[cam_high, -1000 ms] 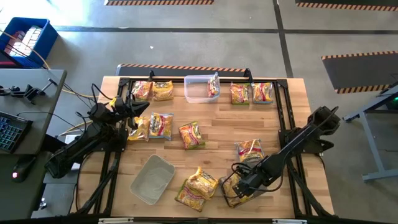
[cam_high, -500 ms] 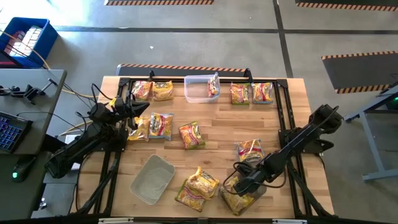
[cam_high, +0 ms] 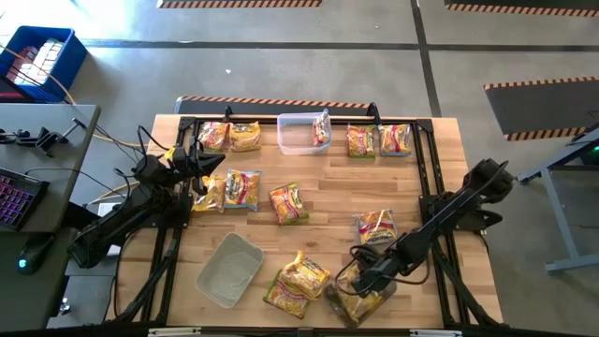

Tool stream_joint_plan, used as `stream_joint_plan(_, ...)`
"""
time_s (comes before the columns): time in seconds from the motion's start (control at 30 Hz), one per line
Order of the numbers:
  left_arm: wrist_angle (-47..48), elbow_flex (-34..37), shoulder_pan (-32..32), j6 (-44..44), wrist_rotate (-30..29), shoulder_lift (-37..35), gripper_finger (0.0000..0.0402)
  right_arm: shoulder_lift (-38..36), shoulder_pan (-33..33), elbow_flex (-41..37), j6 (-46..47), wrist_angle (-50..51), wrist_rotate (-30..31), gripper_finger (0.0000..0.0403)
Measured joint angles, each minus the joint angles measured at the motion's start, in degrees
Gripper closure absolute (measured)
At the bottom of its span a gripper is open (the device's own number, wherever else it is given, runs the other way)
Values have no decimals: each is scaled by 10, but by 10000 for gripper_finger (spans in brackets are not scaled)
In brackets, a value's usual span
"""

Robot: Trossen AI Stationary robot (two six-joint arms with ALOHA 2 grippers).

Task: Sort Maruchan noodles
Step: Adjust the yellow noodle pack in the black bin

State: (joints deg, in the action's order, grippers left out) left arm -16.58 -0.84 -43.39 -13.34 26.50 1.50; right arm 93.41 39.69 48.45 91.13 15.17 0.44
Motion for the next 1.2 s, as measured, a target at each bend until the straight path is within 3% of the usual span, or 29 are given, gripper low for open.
stream_joint_plan(0.23,-1,0,0,0,0,0,399,3,-7,61,-61,83,26,399)
stream_joint_plan(0.63,-2,0,0,-1,2,0,399,1,-26,204,-134,338,82,403)
stream_joint_plan(0.8,-5,0,4,-6,4,0,399,0,-26,209,-109,330,53,396)
stream_joint_plan(0.97,-18,0,26,-5,4,0,399,21,-30,209,-91,292,20,332)
stream_joint_plan(1.2,-29,0,54,3,-5,0,399,64,-30,212,-74,273,-12,177)
